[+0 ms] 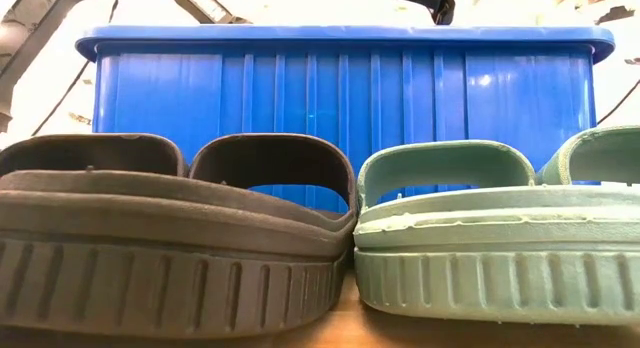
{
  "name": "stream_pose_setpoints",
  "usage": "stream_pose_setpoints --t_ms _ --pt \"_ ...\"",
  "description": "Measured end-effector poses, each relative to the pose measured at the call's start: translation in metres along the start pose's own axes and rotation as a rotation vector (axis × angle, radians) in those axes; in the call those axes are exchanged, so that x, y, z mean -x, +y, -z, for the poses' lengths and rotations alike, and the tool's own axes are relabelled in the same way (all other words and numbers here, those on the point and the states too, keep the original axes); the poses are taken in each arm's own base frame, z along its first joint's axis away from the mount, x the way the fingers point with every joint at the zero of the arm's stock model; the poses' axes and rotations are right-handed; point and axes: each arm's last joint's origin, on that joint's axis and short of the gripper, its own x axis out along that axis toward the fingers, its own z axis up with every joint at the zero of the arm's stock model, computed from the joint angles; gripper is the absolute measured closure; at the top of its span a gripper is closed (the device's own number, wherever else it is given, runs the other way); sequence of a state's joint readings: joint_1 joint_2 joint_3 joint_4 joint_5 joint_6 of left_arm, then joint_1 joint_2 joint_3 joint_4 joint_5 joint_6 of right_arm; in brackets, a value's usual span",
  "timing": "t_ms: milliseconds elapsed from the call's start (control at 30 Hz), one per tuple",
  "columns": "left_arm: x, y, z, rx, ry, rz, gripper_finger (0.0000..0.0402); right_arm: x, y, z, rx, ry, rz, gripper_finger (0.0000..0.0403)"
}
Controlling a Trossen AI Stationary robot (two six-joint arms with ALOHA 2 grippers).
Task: Pick and place slides into bin
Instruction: Put the black slide into the blue bin
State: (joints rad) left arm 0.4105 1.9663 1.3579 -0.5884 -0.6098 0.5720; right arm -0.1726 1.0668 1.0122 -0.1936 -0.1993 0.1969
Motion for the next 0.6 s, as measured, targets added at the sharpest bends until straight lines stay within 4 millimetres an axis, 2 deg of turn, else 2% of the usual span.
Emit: stream_pose_setpoints --t_ms 467,600 --pt "0.0000 0.0005 0.0006 -0.015 0.015 -0.018 0.0401 0.0000 0.0000 0.0000 -0.006 0.000 0.000 0.0148" --pt "0.0000 0.0006 0.0007 0.028 0.017 -0.022 0.0401 0.0000 0.0000 0.0000 -0.006 0.000 0.001 0.0148"
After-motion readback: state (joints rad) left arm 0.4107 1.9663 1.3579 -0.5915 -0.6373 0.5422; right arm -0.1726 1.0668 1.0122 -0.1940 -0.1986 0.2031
